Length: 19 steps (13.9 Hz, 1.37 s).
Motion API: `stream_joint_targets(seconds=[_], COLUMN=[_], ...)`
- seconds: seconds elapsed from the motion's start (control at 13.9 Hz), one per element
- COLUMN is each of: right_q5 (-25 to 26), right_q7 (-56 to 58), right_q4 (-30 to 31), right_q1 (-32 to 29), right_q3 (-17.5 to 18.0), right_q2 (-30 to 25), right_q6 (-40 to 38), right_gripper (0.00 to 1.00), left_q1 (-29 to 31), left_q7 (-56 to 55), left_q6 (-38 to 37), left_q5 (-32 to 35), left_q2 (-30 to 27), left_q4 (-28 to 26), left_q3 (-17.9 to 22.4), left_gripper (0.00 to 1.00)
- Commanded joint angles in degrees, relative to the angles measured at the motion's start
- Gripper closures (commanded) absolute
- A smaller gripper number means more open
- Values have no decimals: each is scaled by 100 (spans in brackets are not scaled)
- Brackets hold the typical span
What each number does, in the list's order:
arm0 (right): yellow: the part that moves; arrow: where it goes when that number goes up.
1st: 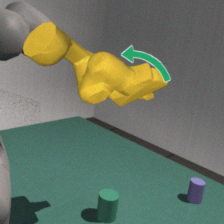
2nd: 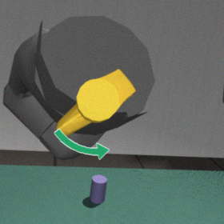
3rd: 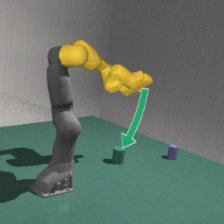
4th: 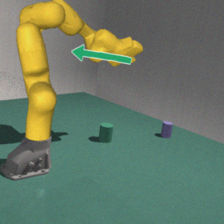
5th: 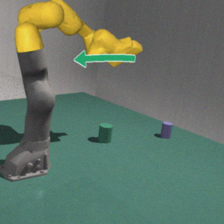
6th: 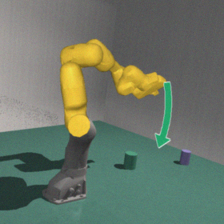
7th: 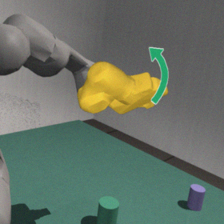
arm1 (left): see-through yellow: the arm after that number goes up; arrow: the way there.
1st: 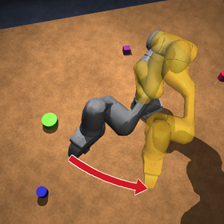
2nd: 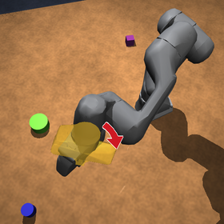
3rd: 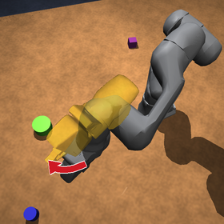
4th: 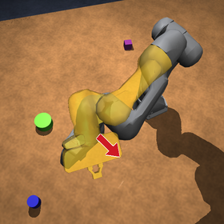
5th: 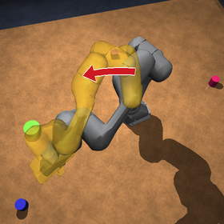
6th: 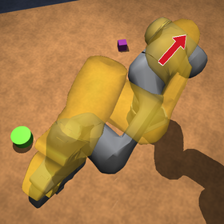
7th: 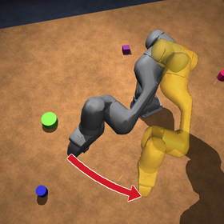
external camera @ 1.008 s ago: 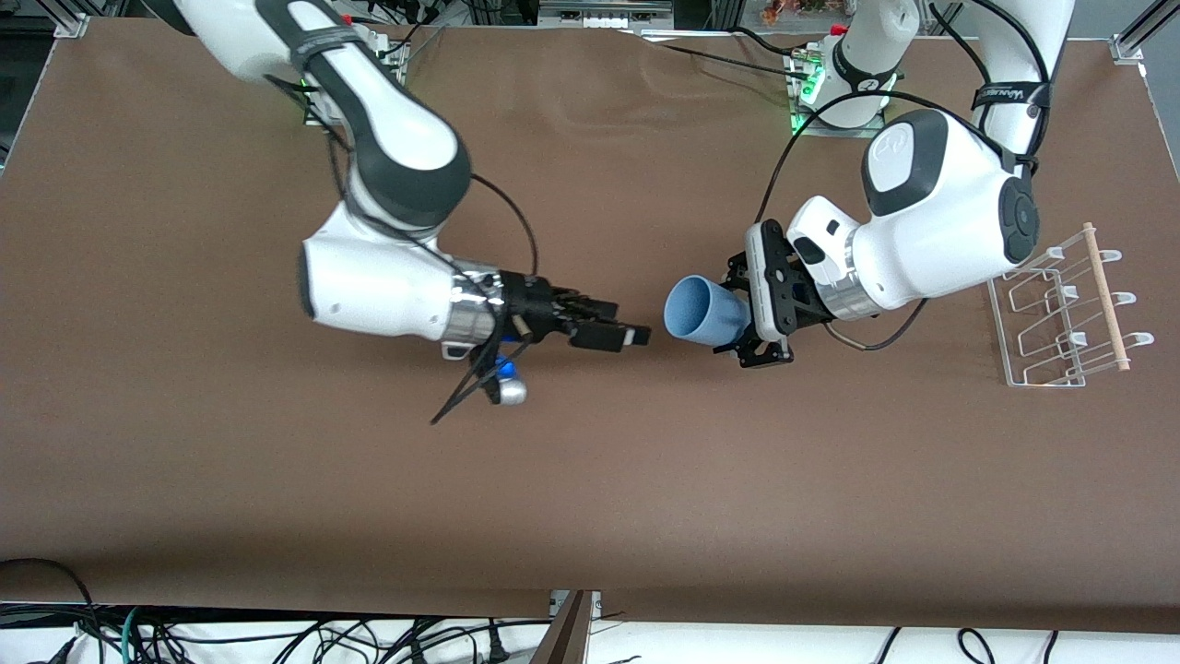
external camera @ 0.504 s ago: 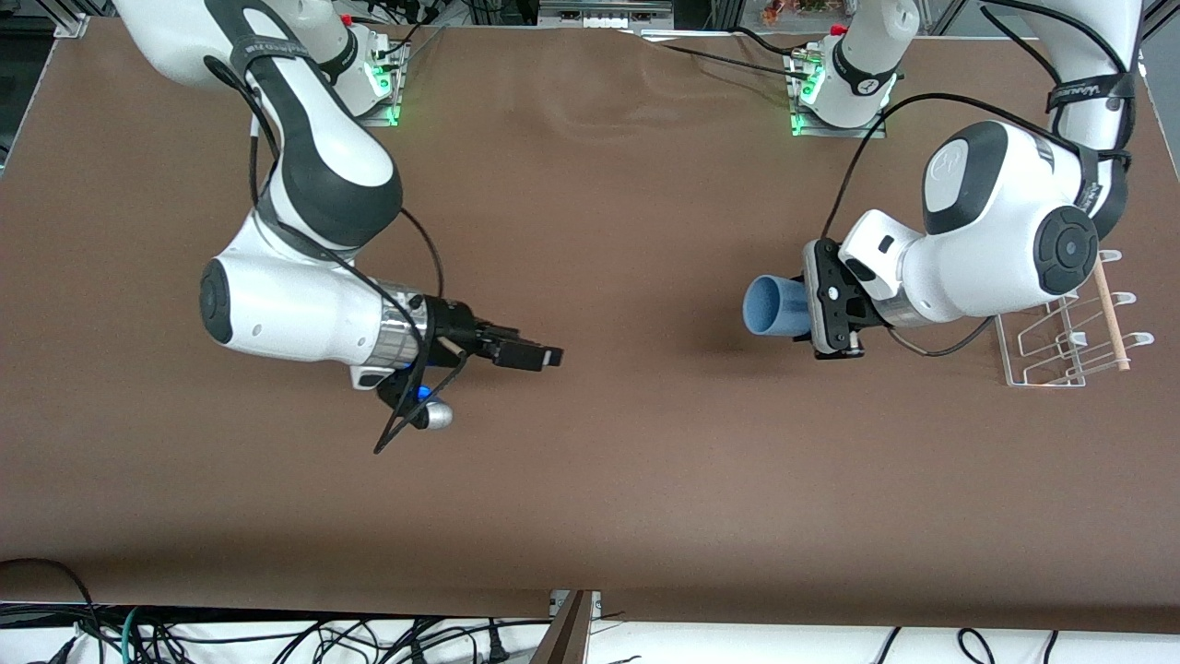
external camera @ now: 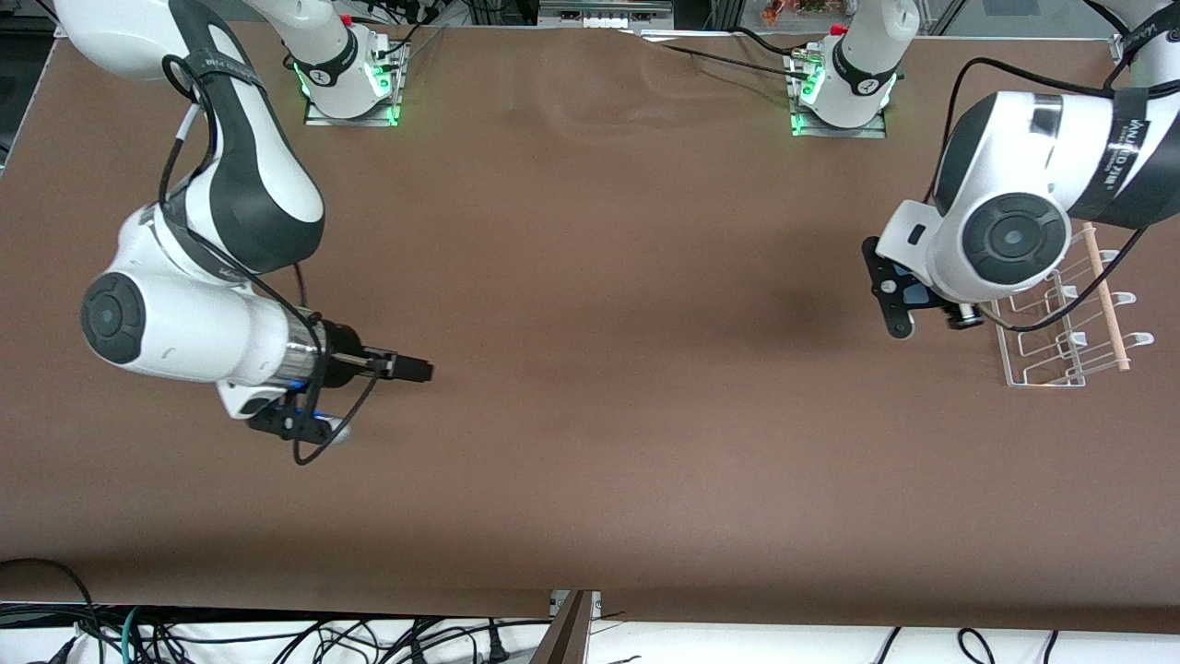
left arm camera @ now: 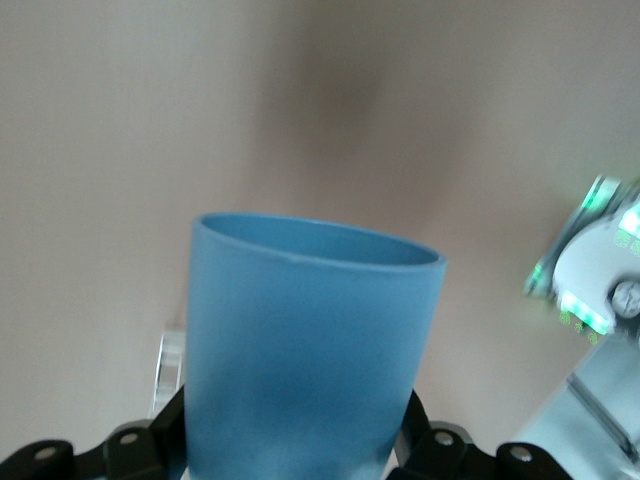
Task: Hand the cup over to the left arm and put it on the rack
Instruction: 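Carry the cup to the rack with the left gripper while the right gripper retracts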
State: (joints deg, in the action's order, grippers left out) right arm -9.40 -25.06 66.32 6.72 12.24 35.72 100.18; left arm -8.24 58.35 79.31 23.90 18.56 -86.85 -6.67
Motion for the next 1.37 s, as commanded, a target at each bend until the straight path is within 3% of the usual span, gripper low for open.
stream_joint_targets(seconds=[0.0, 0.29, 0.58, 0.86, 1.3], right_q5=[682, 940, 1352, 1388, 1239], right_q7=[361, 1729, 1909, 2205, 2331], right_q4=[688, 1163, 2093, 2718, 2738], right_q1=[-66, -355, -531, -663, -698], right_q3=[-230, -608, -723, -741, -775], right_q2=[-635, -1145, -2084, -2744, -2982], right_q6=[-25, 10, 1, -16, -104], right_gripper=[0, 0, 0, 0, 0], left_q1=[-46, -11, 103, 243, 482], left_q7=[-306, -901, -2605, -3153, -4164], left_q6=[-450, -1066, -1067, -839, -452], left_q5=[1435, 3302, 4445, 5167, 5405], left_q2=[401, 1132, 1019, 781, 825], left_q4=[37, -155, -1533, -2291, -2706], left_q3=[-18, -9, -18, -18, -9], left_gripper=[100, 100, 100, 100, 100])
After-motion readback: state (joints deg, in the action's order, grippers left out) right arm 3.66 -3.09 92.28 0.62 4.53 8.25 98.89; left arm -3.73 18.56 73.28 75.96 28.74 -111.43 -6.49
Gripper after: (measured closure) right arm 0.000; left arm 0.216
